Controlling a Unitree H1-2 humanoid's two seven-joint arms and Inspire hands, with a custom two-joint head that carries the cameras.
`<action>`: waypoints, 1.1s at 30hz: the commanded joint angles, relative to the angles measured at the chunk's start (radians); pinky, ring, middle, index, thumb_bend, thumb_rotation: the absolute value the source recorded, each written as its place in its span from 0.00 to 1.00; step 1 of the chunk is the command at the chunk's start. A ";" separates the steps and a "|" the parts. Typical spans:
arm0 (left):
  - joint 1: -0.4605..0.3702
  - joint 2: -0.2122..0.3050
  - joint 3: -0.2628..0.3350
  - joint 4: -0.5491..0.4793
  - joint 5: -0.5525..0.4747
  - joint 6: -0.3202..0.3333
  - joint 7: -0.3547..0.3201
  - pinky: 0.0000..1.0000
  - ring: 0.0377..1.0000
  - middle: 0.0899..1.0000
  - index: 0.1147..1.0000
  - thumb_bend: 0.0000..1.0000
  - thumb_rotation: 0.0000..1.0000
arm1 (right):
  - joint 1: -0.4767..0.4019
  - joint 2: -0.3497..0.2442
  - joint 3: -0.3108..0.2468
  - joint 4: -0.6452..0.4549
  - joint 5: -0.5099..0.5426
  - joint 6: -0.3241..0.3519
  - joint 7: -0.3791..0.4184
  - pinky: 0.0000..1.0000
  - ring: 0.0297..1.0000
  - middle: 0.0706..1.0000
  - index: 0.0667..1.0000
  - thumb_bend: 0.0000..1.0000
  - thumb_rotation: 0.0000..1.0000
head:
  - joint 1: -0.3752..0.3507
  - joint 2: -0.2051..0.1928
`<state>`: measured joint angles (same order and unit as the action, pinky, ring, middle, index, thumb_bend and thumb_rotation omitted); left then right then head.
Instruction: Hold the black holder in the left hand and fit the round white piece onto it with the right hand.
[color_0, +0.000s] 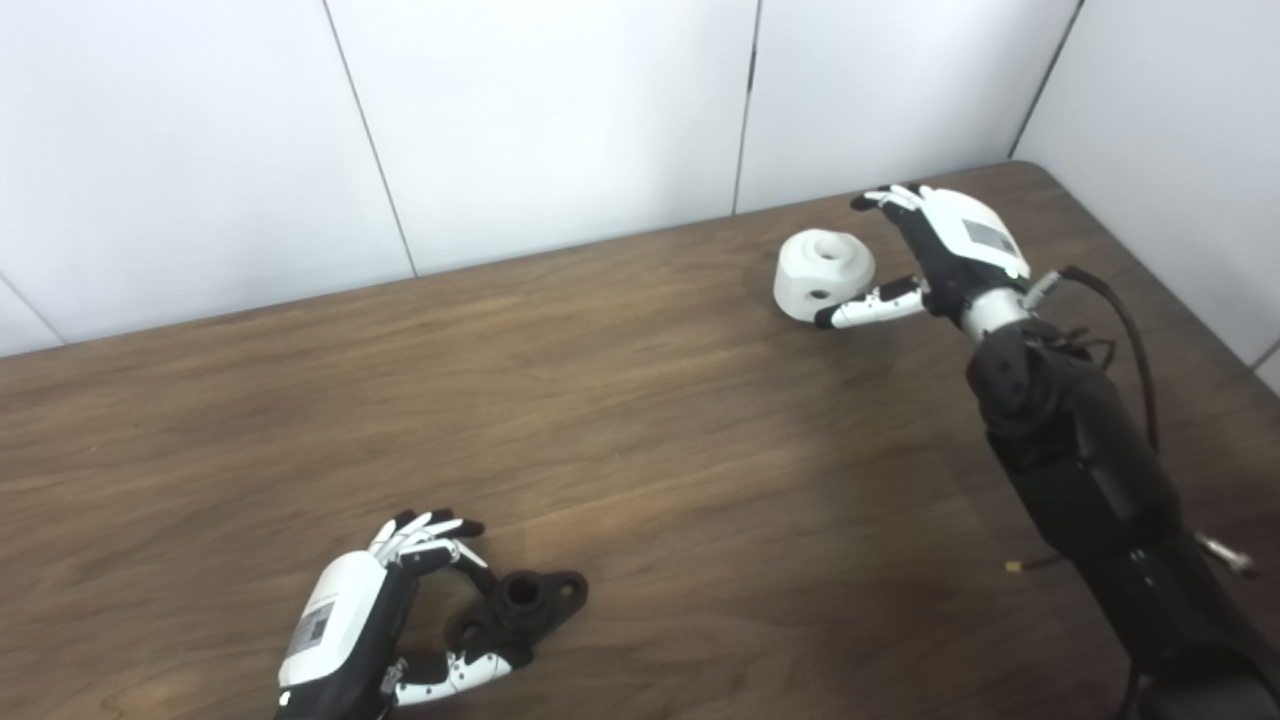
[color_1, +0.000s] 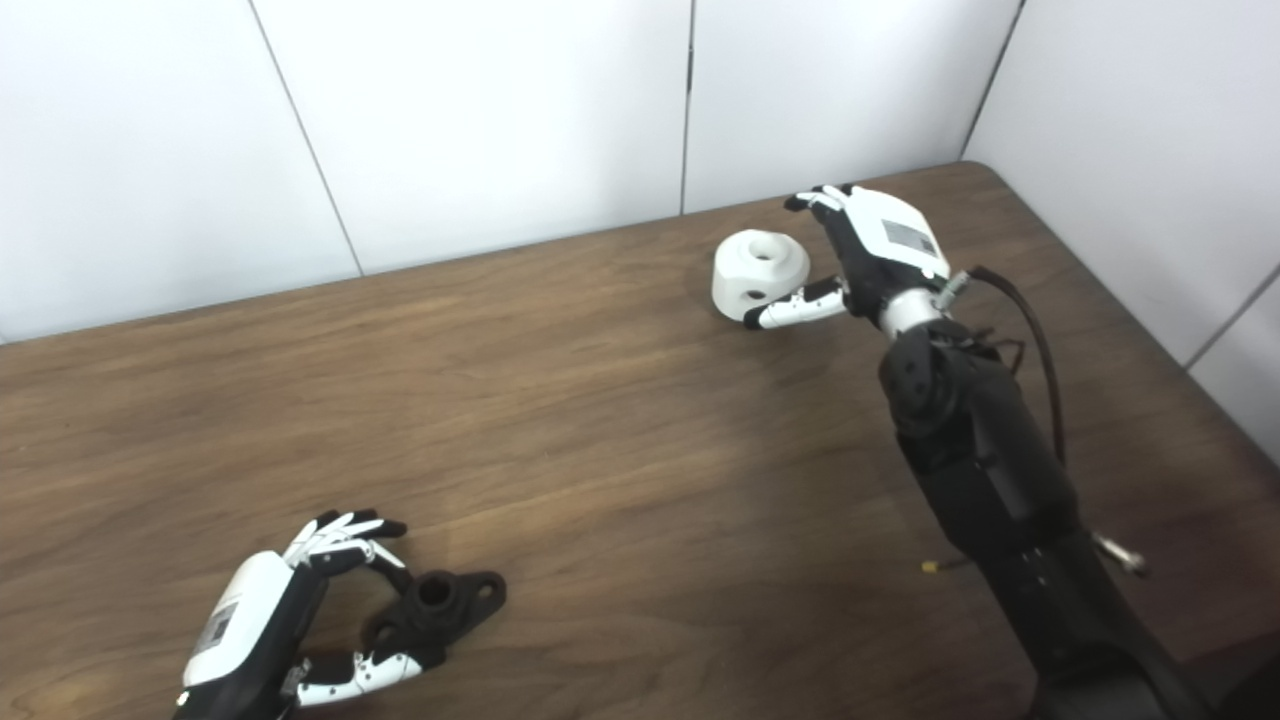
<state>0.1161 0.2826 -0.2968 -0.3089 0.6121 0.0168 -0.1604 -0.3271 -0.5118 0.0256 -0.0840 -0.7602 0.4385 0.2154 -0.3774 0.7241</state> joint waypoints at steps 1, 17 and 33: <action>0.019 0.013 -0.001 0.007 -0.009 0.004 -0.024 0.95 0.88 0.78 0.42 0.52 0.04 | -0.059 -0.033 0.000 0.014 0.001 -0.014 -0.013 0.87 0.98 0.93 0.84 0.91 0.38 | -0.001 0.000; 0.022 0.008 -0.002 0.007 0.006 0.002 -0.025 0.93 0.88 0.78 0.42 0.52 0.04 | -0.148 -0.058 0.075 0.213 0.004 -0.066 -0.059 0.85 0.96 0.92 0.84 0.84 0.41 | 0.000 -0.020; 0.025 0.005 -0.005 0.001 0.022 0.012 -0.030 0.93 0.87 0.78 0.42 0.52 0.04 | -0.161 -0.057 0.048 0.205 0.060 -0.055 -0.106 0.83 0.94 0.90 0.79 0.84 0.38 | 0.008 -0.018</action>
<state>0.1208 0.2808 -0.2938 -0.3132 0.6296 0.0103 -0.1595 -0.4370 -0.5326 0.0949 0.1601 -0.6962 0.3937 0.1392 -0.3682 0.7056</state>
